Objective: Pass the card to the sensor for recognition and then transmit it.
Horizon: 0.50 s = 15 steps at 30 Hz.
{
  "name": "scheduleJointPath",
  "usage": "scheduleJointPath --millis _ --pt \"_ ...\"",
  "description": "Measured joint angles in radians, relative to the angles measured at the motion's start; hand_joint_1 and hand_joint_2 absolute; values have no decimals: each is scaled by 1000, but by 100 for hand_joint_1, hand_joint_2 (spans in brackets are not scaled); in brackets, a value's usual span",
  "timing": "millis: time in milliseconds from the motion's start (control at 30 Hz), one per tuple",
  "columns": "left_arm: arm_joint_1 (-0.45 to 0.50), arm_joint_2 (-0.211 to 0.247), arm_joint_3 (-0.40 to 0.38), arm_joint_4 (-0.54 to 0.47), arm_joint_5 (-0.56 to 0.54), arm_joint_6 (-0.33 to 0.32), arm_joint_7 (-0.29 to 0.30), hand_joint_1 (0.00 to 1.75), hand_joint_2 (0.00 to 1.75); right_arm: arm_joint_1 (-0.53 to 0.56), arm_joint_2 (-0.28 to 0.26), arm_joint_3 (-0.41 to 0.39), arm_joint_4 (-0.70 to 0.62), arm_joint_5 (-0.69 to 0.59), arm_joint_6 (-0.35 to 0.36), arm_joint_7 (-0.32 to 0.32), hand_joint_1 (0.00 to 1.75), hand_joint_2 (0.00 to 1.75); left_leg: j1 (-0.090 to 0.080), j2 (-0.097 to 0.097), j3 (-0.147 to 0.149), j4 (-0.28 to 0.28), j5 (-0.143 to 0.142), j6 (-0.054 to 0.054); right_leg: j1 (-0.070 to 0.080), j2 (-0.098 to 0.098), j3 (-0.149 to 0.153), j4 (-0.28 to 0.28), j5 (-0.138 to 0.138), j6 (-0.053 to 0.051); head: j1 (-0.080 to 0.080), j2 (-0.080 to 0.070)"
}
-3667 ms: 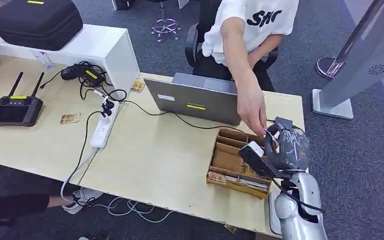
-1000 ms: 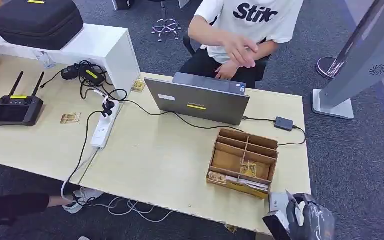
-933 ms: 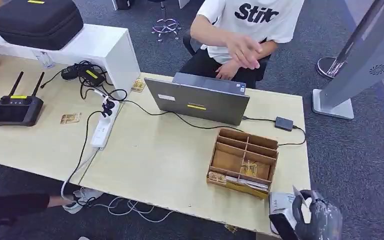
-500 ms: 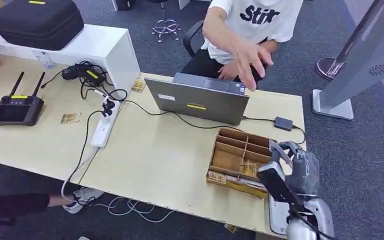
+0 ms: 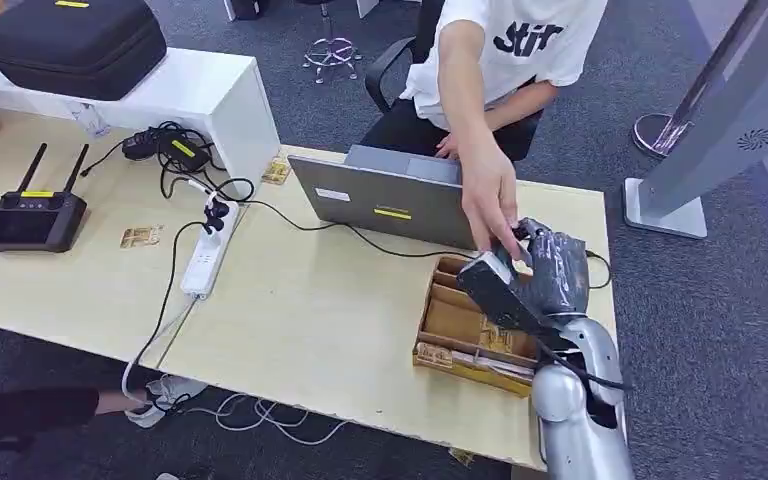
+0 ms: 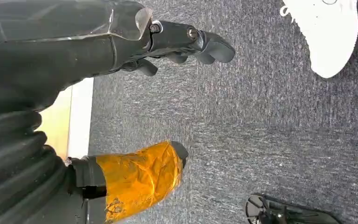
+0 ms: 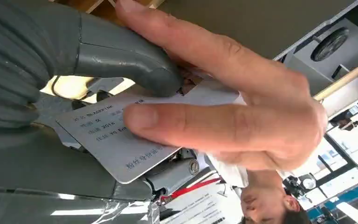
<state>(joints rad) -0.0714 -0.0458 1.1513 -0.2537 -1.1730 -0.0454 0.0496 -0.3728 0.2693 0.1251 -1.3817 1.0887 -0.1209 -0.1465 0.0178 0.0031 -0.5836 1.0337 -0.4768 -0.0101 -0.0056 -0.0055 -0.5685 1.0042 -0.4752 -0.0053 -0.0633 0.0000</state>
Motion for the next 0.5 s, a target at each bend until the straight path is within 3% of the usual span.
scheduleJointPath --millis 500 --pt "0 2 0 0 0 -1 0 0 175 -35 2 7 32 0 0 0 175 175 0 -3 -1 0 0 0 0 -3 0 0 -1 1 0 0"
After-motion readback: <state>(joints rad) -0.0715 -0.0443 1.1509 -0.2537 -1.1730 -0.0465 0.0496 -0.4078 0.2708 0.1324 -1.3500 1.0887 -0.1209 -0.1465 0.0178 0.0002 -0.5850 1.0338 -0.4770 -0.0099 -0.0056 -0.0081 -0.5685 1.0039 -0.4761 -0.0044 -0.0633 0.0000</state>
